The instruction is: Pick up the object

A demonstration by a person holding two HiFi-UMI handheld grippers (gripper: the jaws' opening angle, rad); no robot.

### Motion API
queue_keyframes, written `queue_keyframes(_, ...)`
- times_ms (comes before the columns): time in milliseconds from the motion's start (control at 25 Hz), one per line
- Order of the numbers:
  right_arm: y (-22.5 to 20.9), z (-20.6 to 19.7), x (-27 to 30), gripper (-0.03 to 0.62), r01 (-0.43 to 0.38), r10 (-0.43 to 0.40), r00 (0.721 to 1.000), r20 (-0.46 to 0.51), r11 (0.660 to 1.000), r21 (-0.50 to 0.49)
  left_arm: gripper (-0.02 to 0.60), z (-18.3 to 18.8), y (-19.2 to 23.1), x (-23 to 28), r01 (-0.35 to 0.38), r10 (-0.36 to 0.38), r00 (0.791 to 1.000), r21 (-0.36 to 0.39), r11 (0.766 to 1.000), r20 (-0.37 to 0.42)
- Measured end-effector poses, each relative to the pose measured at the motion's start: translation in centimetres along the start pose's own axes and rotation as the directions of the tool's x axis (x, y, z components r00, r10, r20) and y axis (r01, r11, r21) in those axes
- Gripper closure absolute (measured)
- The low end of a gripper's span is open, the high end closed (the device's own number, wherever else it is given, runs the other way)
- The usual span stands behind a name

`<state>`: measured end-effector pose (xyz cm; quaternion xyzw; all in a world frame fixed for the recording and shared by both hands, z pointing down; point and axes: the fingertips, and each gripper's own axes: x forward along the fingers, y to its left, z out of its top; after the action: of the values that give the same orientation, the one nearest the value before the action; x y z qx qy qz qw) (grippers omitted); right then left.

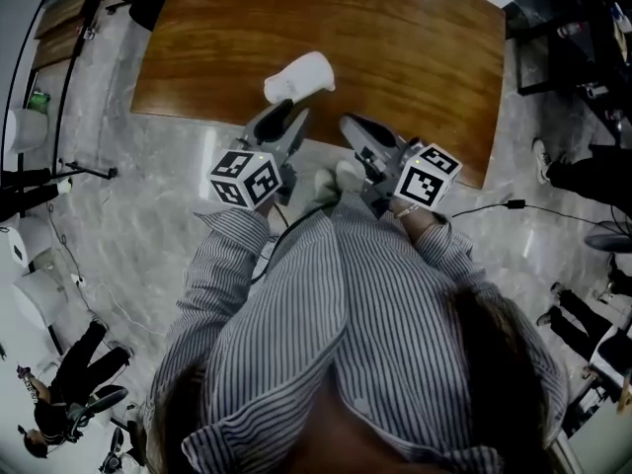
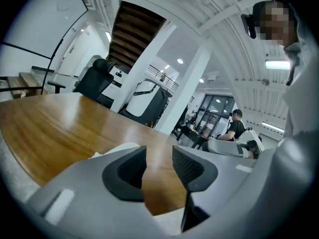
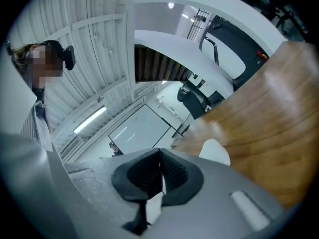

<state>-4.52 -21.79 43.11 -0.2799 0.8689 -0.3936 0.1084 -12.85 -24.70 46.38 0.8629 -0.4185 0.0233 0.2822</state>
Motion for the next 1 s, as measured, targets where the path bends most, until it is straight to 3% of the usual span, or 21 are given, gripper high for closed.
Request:
queue_keyframes(200, -1.6, 0.1, 1.1, 0.591, 0.005, -0.004, 1.000, -0.026, 0.999, 0.042, 0.342, 0.6, 2.2, 2.6, 0.038, -0.019, 0.989, 0.131, 0.991, -0.144)
queue_keyframes(320, -2.4, 0.1, 2.4, 0.591, 0.019, -0.017, 0.999, -0.041, 0.997, 0.070, 0.291, 0.5, 4.4, 3.8, 0.064, 0.009, 0.964, 0.267, 0.962, -0.264)
queue_keyframes(440, -2.0, -0.5, 4.8, 0.591, 0.043, -0.037, 0.997, -0.061, 0.994, 0.102, 0.242, 0.6, 7.6, 3.5, 0.120, 0.037, 0.926, 0.386, 0.915, -0.376)
queue_keyframes(680, -5.6, -0.5, 3.4, 0.591, 0.070, -0.062, 0.997, -0.054, 0.984, 0.162, 0.195, -2.7, 8.4, 7.7, 0.270, 0.049, 0.834, 0.485, 0.832, -0.549)
queue_keyframes(880, -7.3, -0.7, 1.6, 0.591, 0.082, -0.075, 0.996, -0.043, 0.976, 0.202, 0.153, -5.0, 8.6, 9.8, 0.371, 0.084, 0.758, 0.534, 0.760, -0.646)
queue_keyframes(1000, -7.1, -0.8, 1.1, 0.591, 0.085, -0.080, 0.996, -0.035, 0.972, 0.217, 0.133, -5.9, 9.0, 9.8, 0.416, 0.097, 0.709, 0.525, 0.743, -0.699)
